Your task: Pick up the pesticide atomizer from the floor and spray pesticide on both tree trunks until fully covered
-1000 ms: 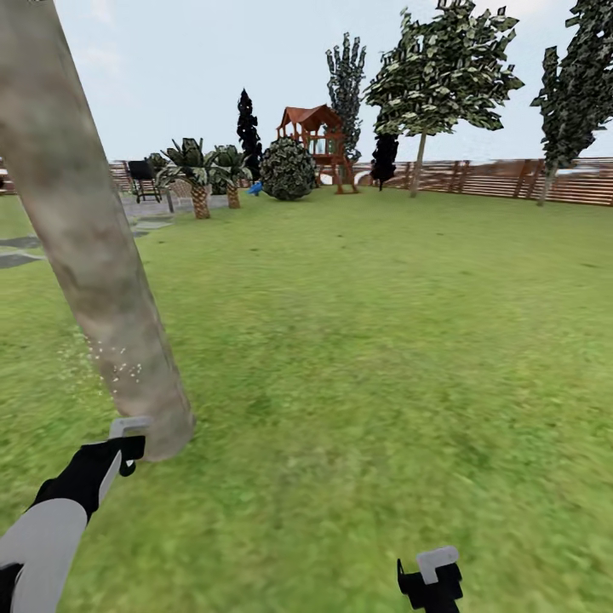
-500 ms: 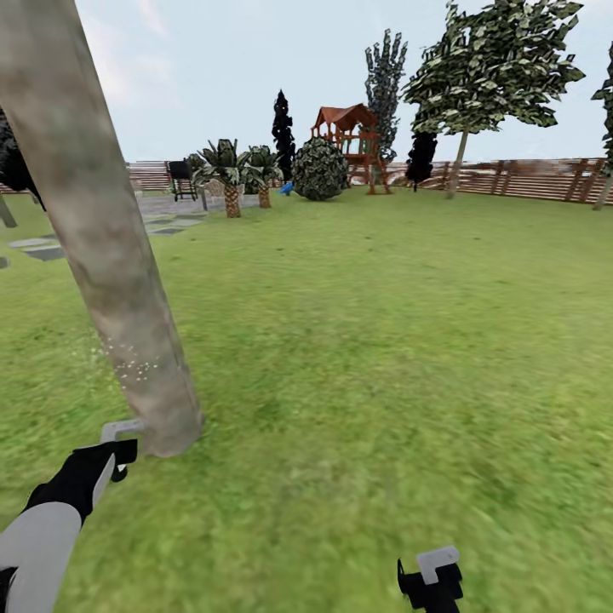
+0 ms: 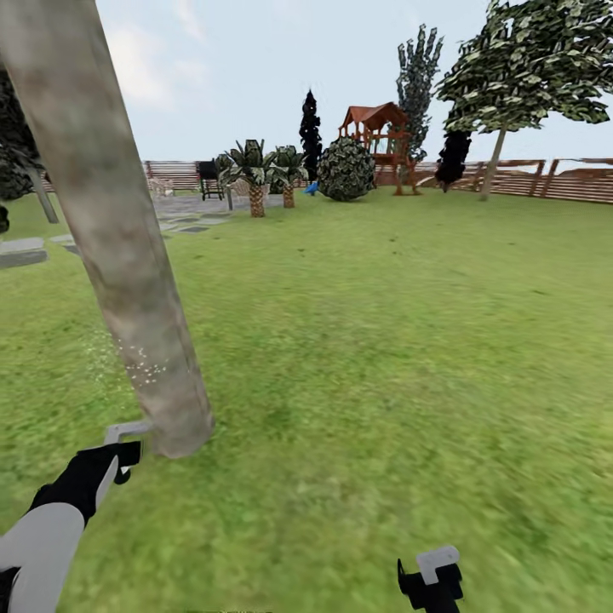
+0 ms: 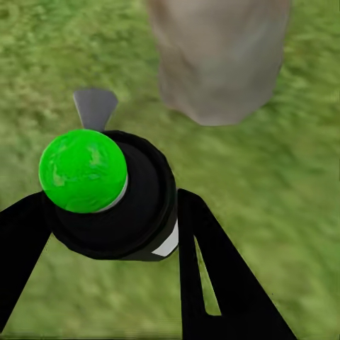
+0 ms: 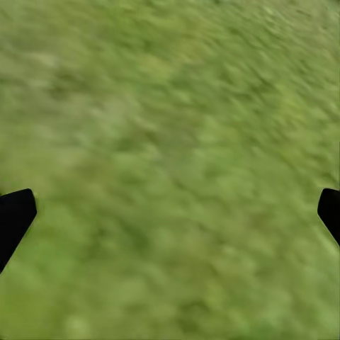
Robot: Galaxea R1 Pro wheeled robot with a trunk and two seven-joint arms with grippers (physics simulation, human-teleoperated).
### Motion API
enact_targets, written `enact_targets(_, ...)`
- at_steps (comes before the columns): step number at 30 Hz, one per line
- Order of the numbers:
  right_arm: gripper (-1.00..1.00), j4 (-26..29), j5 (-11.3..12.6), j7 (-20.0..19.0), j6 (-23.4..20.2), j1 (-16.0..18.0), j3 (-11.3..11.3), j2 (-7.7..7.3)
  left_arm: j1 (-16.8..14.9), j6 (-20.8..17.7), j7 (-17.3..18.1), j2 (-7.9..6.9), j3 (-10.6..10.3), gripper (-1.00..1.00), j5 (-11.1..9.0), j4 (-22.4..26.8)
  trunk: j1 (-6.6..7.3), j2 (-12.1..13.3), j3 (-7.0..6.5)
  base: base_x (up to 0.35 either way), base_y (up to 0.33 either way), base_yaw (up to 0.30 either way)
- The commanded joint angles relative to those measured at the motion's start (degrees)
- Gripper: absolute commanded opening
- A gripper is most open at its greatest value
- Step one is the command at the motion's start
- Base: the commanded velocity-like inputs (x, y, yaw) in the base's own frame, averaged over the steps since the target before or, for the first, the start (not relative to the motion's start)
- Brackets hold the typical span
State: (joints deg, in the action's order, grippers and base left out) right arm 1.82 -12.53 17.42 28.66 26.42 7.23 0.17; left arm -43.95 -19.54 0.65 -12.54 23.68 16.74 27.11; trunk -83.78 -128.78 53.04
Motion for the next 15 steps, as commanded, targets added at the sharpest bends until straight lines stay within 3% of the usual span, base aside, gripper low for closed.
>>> enact_targets(1, 1.0, -0.07, -0.26, 0.6, -0.04, 0.04, 0.48, 0.01, -0.02, -0.24, 0.06, 0.05, 0.16, -1.0, 0.21, 0.06, 0.01, -0.02, 0.05, 0.002, -0.001, 0.278)
enact_targets(3, 1.0, -0.07, -0.29, 0.6, -0.05, 0.04, 0.49, 0.01, 0.0, -0.23, 0.31, 0.09, 0.08, -1.0, -0.03, -0.01, 0.01, -0.02, 0.05, 0.001, 0.0, 0.278)
enact_targets(5, 1.0, -0.07, -0.26, 0.6, -0.05, 0.05, 0.48, 0.01, 0.01, -0.02, 0.63, 1.65, 0.12, -1.0, -0.18, -1.76, 0.01, -0.02, 0.05, 0.0, 0.0, 0.278)
enact_targets(9, 1.0, -0.07, -0.29, 0.6, -0.05, 0.04, 0.5, 0.01, 0.01, 0.18, 0.39, 2.9, 0.33, -1.0, -0.21, -2.14, 0.01, -0.02, 0.05, 0.0, 0.0, 0.254)
enact_targets(15, 1.0, -0.07, -0.27, 0.6, -0.03, 0.04, 0.45, -0.05, 0.01, 0.28, 0.09, 4.87, 0.57, -1.0, -0.22, -1.79, 0.01, -0.02, 0.05, -0.089, -0.079, 0.031)
